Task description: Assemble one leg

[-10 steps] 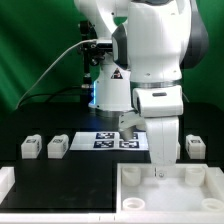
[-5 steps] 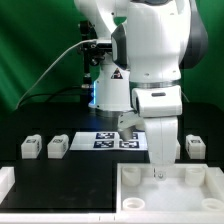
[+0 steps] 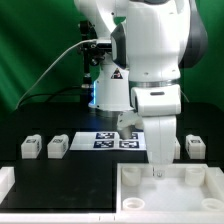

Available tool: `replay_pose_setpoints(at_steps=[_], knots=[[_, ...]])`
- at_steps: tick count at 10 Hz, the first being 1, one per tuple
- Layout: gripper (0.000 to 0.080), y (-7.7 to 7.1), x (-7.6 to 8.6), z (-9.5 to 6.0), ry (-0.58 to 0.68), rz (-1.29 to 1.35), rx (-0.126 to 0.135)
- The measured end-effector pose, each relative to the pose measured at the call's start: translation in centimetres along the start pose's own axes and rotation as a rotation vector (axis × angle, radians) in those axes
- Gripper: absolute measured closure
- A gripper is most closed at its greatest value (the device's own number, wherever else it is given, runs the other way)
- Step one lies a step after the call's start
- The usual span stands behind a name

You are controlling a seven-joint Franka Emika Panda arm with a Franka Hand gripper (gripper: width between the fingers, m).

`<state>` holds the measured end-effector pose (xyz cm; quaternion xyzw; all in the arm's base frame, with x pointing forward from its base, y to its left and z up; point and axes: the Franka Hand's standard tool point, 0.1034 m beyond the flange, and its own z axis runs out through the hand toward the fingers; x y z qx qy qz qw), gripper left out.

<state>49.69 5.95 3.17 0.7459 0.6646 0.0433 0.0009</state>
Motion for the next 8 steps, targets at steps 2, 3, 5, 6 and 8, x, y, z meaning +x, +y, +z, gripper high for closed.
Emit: replay_pose_setpoints(at_steps=[2,3,5,6,8], knots=[[0.0151,-1.4,1.4,-2.0,0.001,0.179,-0.017],[0.0151,-2.3,2.9,-2.1,0.004,0.306,-0.010],[0.0151,-3.0,4.3,-2.0,0.023,0.578,0.009],[0.0151,-2.9,4.1,-2.0,0.025,0.659,0.011],[0.0151,-3.4,4.8,-1.8,0.026,0.898,0.023]])
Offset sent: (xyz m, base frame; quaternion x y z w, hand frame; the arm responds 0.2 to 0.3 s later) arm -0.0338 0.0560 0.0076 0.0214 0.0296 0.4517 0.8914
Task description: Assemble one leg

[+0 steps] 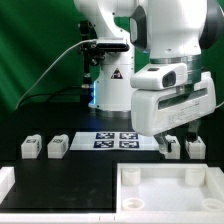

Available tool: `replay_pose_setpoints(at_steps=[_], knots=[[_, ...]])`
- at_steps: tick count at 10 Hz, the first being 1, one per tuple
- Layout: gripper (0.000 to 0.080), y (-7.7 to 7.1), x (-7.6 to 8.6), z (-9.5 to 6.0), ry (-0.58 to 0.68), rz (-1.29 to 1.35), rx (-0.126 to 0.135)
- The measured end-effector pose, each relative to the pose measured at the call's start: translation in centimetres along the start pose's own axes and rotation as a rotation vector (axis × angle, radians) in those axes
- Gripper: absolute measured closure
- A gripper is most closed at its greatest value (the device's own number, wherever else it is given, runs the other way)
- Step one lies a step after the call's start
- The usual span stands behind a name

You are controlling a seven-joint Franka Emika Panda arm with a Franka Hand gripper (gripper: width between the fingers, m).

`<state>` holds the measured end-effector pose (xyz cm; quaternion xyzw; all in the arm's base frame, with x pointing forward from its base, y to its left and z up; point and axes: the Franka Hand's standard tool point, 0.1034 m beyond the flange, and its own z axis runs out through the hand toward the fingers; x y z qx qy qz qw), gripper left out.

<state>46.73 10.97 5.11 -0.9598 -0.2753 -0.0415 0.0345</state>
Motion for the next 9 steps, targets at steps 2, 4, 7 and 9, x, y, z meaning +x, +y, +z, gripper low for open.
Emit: replay_pose_setpoints(at_steps=[2,4,7,9], knots=[[0.0151,-4.6,0.6,0.6,-0.016,0.302,0.024],[0.0151,-6.2,1.0,0.8,-0.030,0.465,0.035],[0.0151,-6.1,0.7,0.8,-0.080,0.423,0.044],[0.0151,-7.5,-0.7,0.7,-0.369,0.510,0.086]])
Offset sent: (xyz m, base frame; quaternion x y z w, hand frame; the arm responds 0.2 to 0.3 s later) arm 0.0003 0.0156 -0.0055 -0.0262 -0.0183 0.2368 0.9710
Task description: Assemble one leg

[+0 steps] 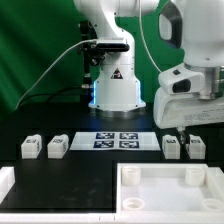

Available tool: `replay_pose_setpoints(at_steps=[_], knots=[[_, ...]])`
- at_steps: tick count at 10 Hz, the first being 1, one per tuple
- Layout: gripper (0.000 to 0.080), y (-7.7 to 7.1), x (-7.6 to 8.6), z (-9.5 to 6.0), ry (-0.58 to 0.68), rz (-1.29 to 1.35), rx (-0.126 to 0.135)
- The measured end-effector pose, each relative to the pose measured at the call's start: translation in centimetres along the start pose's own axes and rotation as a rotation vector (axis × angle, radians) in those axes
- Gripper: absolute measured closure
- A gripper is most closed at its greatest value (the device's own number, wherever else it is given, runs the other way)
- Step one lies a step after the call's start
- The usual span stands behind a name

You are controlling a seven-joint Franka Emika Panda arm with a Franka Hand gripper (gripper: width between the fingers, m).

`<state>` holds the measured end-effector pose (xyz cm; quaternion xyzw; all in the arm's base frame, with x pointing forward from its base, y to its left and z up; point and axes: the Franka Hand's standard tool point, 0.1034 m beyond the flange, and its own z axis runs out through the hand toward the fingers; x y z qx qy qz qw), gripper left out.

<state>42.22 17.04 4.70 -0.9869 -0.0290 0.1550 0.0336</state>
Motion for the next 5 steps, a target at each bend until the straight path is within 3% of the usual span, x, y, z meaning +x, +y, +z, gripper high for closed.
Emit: replay_pose_setpoints(at_steps=[5], knots=[[0.0151,0.18,-0.97,0.92,-0.445,0.014,-0.021]])
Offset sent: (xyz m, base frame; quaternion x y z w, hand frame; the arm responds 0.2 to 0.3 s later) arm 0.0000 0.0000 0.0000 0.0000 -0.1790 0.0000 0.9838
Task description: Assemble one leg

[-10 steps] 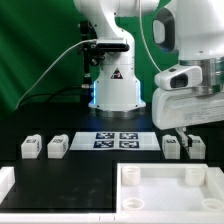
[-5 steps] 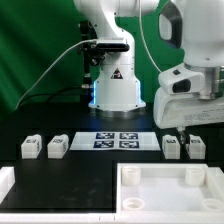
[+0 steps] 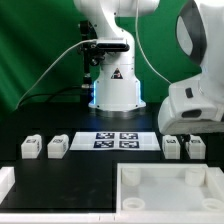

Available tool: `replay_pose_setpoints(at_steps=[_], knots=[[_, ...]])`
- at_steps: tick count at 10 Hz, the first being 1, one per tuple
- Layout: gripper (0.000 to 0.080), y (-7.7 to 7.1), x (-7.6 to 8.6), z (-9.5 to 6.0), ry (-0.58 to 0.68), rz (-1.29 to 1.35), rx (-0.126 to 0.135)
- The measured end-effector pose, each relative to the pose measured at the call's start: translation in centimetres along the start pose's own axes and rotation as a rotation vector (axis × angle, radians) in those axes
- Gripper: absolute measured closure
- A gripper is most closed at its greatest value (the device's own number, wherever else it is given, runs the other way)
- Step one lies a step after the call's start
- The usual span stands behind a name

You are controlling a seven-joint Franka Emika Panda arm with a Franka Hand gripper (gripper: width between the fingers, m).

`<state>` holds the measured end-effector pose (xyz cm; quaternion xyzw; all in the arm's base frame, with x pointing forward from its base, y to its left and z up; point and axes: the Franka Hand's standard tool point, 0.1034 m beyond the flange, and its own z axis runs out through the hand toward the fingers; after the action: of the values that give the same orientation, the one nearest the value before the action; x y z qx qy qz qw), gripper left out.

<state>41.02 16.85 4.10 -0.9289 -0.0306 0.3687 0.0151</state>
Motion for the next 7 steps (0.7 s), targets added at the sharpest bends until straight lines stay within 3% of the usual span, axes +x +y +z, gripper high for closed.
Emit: replay_pose_setpoints(at_steps=[1,2,4,7], knots=[[0.0151,0.0,0.1,0.1,-0.093,-0.002,-0.002],[0.0151,-0.2,1.0,0.1,-0.075,-0.001,0.004],[0.0151,-0.1,0.6,1.6,-0.086,0.007,-0.001],[0.0151,-0.7,0.4,2.7,-0.093,0.004,-0.013]])
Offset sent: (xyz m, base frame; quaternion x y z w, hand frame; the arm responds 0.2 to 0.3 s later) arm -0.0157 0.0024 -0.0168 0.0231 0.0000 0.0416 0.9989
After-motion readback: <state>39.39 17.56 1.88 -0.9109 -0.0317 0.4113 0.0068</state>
